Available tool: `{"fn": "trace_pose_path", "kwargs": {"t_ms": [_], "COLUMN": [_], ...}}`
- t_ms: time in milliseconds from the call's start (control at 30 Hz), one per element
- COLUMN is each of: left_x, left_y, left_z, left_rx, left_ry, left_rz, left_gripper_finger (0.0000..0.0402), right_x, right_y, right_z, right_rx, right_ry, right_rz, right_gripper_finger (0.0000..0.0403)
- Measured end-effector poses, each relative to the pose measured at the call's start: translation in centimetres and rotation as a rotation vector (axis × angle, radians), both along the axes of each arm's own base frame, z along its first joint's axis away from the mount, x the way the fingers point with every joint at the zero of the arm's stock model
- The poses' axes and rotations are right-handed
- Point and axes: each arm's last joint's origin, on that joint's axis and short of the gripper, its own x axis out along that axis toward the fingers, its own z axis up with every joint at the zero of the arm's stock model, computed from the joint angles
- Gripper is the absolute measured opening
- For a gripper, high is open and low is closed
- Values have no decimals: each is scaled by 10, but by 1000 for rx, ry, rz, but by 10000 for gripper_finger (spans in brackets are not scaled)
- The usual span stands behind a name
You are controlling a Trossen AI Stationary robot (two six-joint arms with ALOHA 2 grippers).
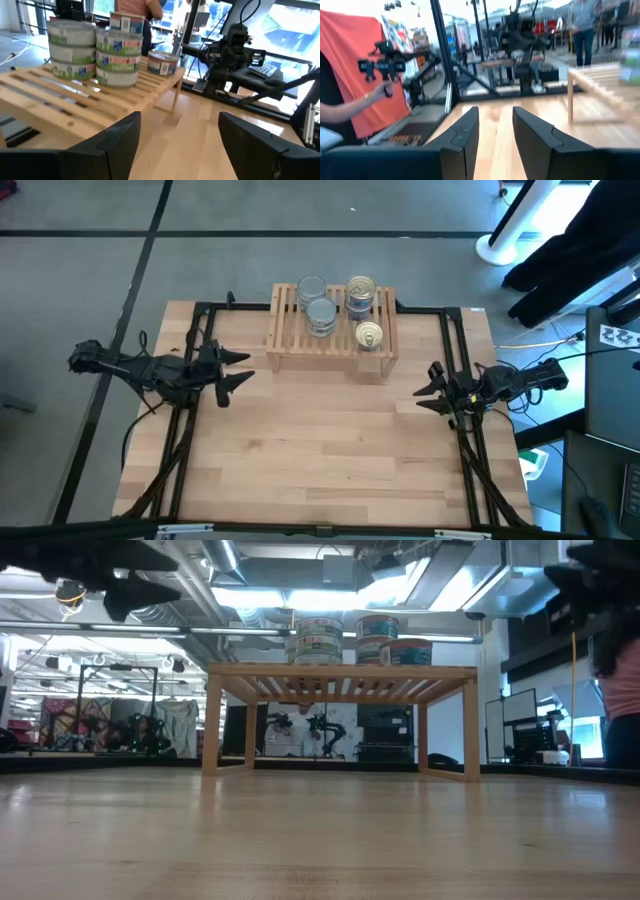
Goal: Stack canned seafood by type on shelf
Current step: Return to Home Position
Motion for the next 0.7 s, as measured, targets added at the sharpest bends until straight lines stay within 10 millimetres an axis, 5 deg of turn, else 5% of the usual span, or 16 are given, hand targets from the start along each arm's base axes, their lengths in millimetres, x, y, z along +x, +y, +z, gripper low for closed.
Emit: {"fn": "trace_pose_path", "kwargs": {"t_ms": [700], "left_x": [-24], "left_y": [6], "left_z": [-59], "left_rx": [85], "left_ry": [-80], "left_rz": [0], "left_gripper_finger": [263], "right_x": [3], "right_y": [0], "right_z": [-10], "right_rx": [37], "right_ry": [44], "right_rz": [-32], "right_gripper_finger": [120]}}
